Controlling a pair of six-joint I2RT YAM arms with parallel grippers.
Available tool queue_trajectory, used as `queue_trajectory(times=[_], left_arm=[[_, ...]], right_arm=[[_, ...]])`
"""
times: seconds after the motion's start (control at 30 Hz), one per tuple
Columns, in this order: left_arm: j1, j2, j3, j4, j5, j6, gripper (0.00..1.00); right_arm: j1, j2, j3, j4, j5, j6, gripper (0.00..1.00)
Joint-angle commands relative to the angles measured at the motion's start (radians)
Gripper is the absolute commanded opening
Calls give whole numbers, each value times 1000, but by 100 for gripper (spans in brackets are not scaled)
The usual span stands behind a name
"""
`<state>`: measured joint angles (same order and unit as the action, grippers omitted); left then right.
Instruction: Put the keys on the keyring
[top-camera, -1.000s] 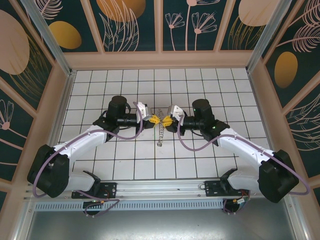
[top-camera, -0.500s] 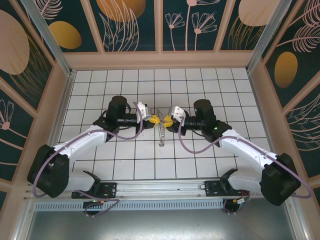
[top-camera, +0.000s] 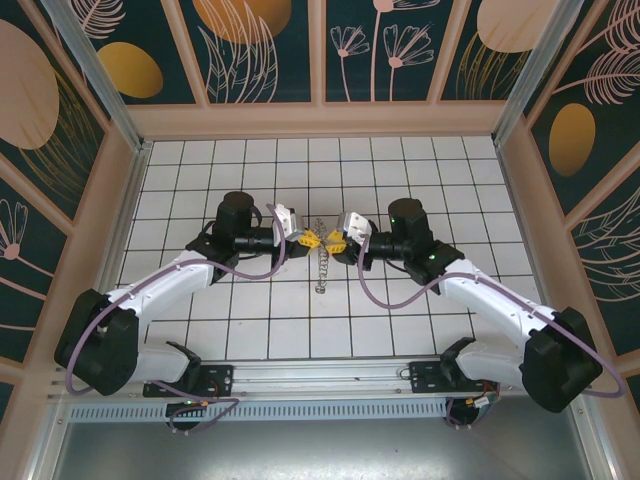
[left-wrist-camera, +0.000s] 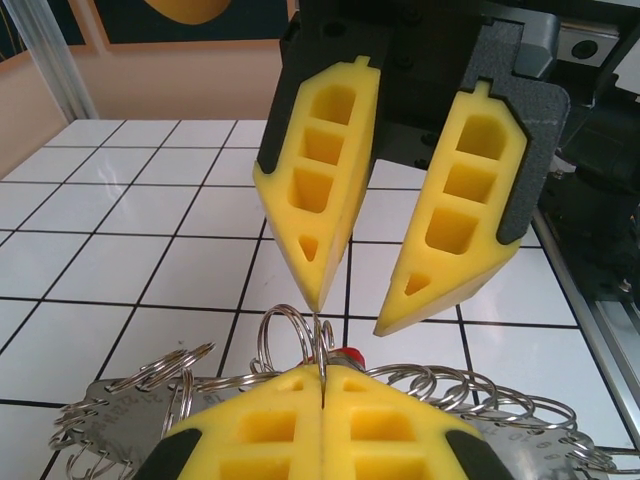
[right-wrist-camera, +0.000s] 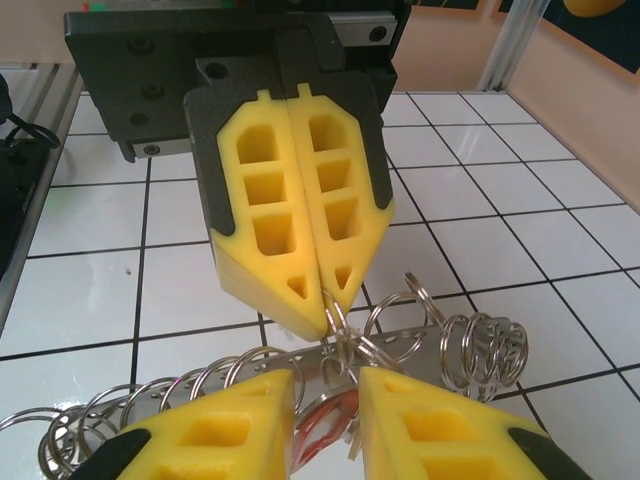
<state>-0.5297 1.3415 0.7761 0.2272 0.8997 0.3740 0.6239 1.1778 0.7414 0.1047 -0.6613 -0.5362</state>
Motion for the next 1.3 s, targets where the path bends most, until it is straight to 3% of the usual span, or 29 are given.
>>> queue_trajectory(times=[0.0,0.5,0.77,1.07,1.17,1.27], left_arm=[[-4,-8,32,17,44,19,0],[-3,-10,32,18,53,22,0],[-4,-11,29,16,53,25,0],[-4,-11,26,25,51,19,0],[-4,-8,25,13,49,26,0],[-4,-4,29,-38,28,66,6]], right_arm=[[5,16,18,62,-47,10,23],[5,60,37,62,-88,25,18],[2,59,44,51,-106,26,20],[0,68,59,7,-51,15,1],[0,68,72,-19,-26,2,0],[3,74,101,-66,-6,-15,0]])
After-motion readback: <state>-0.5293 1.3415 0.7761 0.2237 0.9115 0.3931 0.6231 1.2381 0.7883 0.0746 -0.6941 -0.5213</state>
